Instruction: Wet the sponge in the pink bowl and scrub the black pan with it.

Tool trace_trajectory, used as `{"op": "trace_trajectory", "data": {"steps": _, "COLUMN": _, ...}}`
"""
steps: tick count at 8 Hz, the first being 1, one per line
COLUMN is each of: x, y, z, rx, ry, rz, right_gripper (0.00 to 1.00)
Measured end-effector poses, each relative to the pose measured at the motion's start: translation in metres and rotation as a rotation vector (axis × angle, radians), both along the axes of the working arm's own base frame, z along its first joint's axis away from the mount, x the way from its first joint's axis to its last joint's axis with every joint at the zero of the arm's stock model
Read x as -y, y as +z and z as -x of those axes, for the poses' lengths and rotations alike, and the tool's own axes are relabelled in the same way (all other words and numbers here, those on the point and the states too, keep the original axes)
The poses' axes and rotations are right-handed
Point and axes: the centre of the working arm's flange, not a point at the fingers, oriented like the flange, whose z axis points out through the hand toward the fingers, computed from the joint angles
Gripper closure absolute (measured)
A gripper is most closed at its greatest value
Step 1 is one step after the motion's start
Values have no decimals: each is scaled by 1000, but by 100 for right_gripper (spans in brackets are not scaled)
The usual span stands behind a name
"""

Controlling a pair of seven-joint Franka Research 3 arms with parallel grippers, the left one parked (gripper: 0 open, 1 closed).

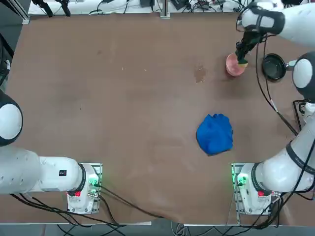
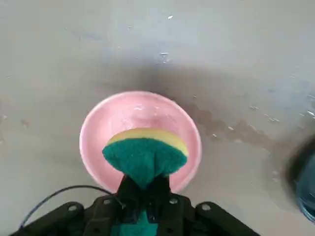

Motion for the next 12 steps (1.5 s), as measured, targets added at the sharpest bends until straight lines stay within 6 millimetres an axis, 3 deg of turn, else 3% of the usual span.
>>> {"op": "trace_trajectory", "data": {"steps": 2, "x": 60, "y": 25, "z": 5, "rx": 8, "ry": 48, "rz": -26, "right_gripper": 92}}
{"op": "trace_trajectory", "data": {"steps": 5, "x": 175, "y": 20, "z": 9, "rx": 24, "ry": 55, "rz": -50, "right_gripper": 92}}
{"op": "trace_trajectory", "data": {"steps": 8, "x": 224, "y": -30, "z": -13, "rx": 8, "ry": 32, "rz": -51, "right_gripper": 92}}
{"op": "trace_trajectory", "data": {"steps": 10, "x": 247, "y": -67, "z": -10, "rx": -24, "ry": 34, "rz": -63, "right_gripper": 92}}
{"op": "trace_trajectory", "data": {"steps": 12, "x": 278, "y": -80, "z": 2, "rx": -26, "ry": 40, "rz": -74, "right_gripper": 92}}
